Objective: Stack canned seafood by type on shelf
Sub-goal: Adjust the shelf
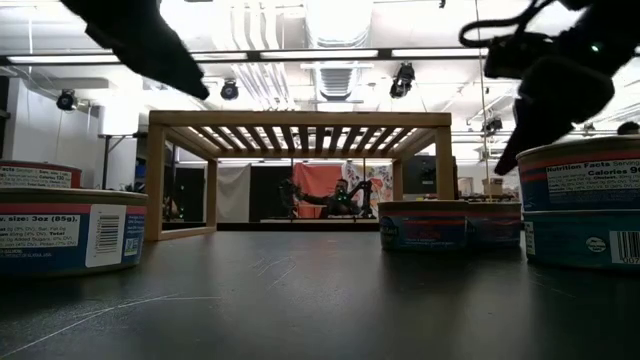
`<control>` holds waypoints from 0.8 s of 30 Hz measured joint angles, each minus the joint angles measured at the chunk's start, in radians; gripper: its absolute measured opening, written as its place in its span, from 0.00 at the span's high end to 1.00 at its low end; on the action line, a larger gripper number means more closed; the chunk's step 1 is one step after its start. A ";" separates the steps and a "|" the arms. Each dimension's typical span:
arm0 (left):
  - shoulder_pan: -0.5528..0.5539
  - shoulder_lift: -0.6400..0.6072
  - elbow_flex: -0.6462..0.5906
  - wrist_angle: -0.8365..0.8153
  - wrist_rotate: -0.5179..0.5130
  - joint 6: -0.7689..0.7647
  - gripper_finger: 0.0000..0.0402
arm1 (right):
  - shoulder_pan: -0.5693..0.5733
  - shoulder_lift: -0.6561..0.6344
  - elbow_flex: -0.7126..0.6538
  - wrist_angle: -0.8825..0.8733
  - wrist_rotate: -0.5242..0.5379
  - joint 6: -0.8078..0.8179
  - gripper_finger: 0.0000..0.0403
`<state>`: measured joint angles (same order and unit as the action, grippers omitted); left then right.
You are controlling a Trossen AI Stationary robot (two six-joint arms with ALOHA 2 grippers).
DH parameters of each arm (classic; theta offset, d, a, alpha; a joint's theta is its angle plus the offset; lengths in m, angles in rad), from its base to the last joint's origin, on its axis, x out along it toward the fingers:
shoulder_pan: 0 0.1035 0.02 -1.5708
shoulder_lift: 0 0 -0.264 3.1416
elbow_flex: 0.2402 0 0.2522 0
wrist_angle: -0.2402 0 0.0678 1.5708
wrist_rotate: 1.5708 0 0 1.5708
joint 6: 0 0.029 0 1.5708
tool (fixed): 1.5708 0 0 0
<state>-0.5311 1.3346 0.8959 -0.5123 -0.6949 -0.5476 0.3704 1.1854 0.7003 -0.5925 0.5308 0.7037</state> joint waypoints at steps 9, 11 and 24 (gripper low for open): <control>0.057 0.000 -0.014 -0.116 -0.099 0.025 0.13 | -0.031 0.000 0.054 -0.002 0.003 -0.106 0.97; 0.079 0.000 -0.014 -0.144 -0.100 0.036 0.13 | -0.031 0.000 0.054 -0.002 0.003 -0.114 0.97; 0.131 0.000 -0.022 -0.210 -0.159 0.194 0.91 | -0.031 0.000 0.052 -0.001 0.020 -0.122 0.97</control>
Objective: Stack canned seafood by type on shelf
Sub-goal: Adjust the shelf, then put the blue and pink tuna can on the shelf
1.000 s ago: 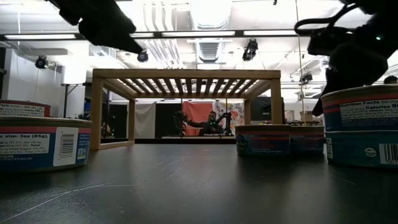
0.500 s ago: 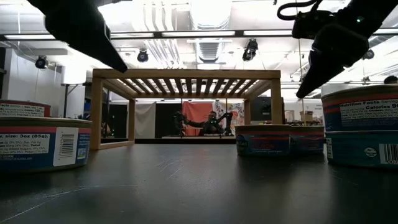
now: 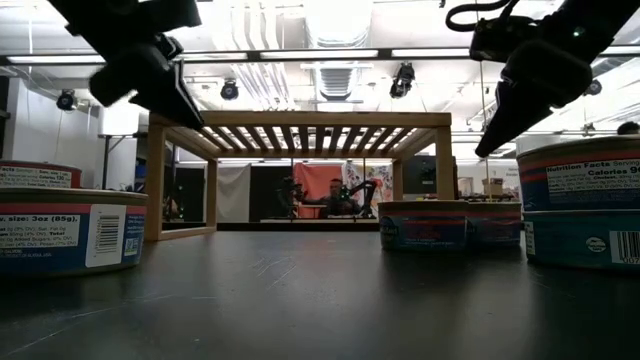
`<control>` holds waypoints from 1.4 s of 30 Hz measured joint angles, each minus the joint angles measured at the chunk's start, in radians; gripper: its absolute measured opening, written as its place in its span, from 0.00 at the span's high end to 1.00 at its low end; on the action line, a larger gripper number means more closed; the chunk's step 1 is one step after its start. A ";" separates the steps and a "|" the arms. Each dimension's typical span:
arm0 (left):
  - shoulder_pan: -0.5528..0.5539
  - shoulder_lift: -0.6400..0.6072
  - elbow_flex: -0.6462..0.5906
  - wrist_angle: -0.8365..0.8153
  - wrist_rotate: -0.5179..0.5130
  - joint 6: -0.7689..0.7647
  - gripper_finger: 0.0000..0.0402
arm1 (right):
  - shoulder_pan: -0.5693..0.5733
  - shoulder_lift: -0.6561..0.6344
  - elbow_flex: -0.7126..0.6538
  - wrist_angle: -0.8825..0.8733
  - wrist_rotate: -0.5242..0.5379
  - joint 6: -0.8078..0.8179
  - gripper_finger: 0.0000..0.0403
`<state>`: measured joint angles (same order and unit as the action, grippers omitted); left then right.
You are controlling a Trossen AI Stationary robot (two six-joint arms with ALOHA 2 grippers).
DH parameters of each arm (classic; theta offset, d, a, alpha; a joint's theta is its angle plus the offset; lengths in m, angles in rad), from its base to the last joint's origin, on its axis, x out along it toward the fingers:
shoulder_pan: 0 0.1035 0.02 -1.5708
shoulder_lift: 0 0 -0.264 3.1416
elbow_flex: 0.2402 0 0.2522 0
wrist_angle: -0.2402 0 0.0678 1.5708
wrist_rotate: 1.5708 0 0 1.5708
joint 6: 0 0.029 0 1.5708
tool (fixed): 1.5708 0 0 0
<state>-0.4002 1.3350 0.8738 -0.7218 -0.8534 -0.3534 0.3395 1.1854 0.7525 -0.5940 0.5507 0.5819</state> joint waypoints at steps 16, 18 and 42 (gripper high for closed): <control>0.094 0.000 -0.006 -0.084 -0.080 -0.007 1.00 | 0.000 0.000 0.000 0.001 0.002 0.001 0.97; 0.096 0.000 -0.006 -0.079 -0.075 -0.014 1.00 | 0.000 0.000 0.000 0.001 0.002 0.003 0.97; -0.171 0.001 -0.029 0.513 0.026 0.045 1.00 | 0.000 0.000 -0.055 0.035 -0.140 0.124 0.97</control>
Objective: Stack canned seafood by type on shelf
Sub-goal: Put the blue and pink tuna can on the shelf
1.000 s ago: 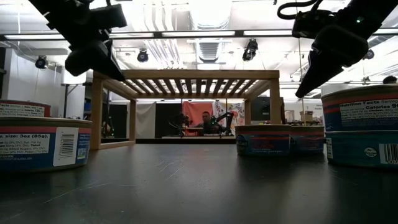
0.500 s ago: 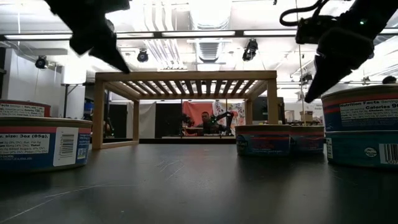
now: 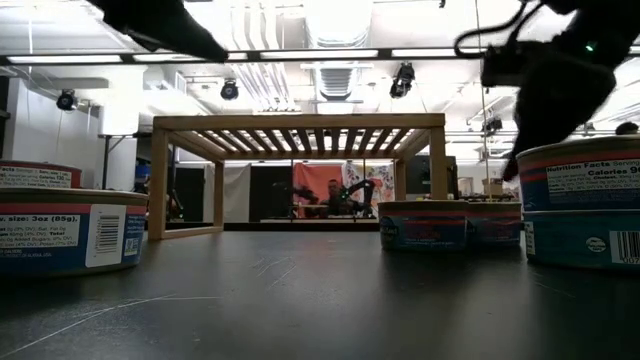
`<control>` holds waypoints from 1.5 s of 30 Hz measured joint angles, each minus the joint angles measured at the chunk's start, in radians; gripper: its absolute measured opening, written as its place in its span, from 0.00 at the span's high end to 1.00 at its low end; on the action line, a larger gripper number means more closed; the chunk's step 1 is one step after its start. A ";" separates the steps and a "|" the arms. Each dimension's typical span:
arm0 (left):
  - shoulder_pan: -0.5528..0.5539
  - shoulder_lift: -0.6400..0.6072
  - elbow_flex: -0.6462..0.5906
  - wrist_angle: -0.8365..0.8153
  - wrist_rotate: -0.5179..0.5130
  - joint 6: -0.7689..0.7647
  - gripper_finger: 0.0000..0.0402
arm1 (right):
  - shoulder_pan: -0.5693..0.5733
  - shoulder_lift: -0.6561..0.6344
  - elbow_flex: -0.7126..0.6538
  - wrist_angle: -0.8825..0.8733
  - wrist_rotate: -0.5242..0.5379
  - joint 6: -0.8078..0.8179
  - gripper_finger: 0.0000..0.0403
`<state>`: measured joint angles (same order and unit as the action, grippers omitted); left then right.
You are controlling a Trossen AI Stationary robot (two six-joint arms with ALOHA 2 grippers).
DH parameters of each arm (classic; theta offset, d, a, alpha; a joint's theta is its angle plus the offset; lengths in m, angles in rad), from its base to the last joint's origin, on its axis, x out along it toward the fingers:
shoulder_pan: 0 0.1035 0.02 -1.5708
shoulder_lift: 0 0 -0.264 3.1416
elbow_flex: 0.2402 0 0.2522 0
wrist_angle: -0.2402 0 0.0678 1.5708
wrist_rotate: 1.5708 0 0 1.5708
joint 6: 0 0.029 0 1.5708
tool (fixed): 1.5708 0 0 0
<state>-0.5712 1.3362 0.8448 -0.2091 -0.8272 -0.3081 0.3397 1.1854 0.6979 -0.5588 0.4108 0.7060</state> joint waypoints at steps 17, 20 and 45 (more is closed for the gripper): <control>-0.003 0.175 -0.074 0.376 -0.004 0.154 1.00 | 0.000 0.000 0.000 0.179 0.115 -0.192 0.97; -0.003 0.209 -0.074 0.452 -0.036 0.216 1.00 | 0.000 0.000 0.000 0.190 0.113 -0.171 0.97; 0.000 0.221 -0.073 0.480 -0.082 0.248 1.00 | -0.068 -0.005 -0.055 -0.044 -0.008 -0.095 0.97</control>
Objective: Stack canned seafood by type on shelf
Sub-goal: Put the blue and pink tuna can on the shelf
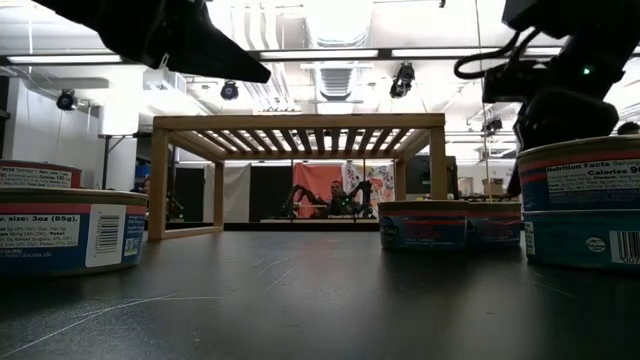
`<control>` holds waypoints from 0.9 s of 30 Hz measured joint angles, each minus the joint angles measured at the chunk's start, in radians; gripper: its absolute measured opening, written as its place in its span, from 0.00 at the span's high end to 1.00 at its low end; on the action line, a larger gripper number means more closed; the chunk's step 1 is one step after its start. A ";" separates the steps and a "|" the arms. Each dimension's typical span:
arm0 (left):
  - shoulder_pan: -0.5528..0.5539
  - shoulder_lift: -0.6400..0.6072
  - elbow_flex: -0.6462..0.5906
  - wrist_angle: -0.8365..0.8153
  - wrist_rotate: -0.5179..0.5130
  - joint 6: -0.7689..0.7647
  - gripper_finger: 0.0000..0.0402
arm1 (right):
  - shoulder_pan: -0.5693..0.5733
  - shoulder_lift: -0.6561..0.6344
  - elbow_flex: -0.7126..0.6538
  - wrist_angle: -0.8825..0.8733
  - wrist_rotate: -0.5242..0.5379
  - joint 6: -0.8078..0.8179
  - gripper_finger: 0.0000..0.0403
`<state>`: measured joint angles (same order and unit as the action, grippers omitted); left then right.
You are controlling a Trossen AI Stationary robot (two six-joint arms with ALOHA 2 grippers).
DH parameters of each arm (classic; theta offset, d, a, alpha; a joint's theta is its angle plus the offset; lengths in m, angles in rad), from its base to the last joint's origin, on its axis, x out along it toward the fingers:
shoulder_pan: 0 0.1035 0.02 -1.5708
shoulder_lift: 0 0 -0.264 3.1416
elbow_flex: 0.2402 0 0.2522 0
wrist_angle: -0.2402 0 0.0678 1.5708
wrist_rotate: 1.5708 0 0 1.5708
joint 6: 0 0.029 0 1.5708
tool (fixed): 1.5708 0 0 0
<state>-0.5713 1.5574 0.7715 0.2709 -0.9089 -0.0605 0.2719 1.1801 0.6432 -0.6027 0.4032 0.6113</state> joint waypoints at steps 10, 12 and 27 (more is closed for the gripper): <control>0.005 0.000 0.000 0.008 0.001 0.000 1.00 | -0.054 -0.001 -0.043 0.093 -0.062 -0.075 0.97; 0.005 0.000 0.000 0.007 0.001 -0.001 1.00 | -0.059 -0.003 -0.055 0.101 -0.072 -0.078 0.97; 0.005 0.000 0.000 0.006 0.002 -0.002 1.00 | -0.061 -0.002 -0.103 0.075 -0.135 -0.033 0.97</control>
<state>-0.5659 1.5578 0.7715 0.2771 -0.9070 -0.0620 0.2108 1.1785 0.5399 -0.5278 0.2686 0.5784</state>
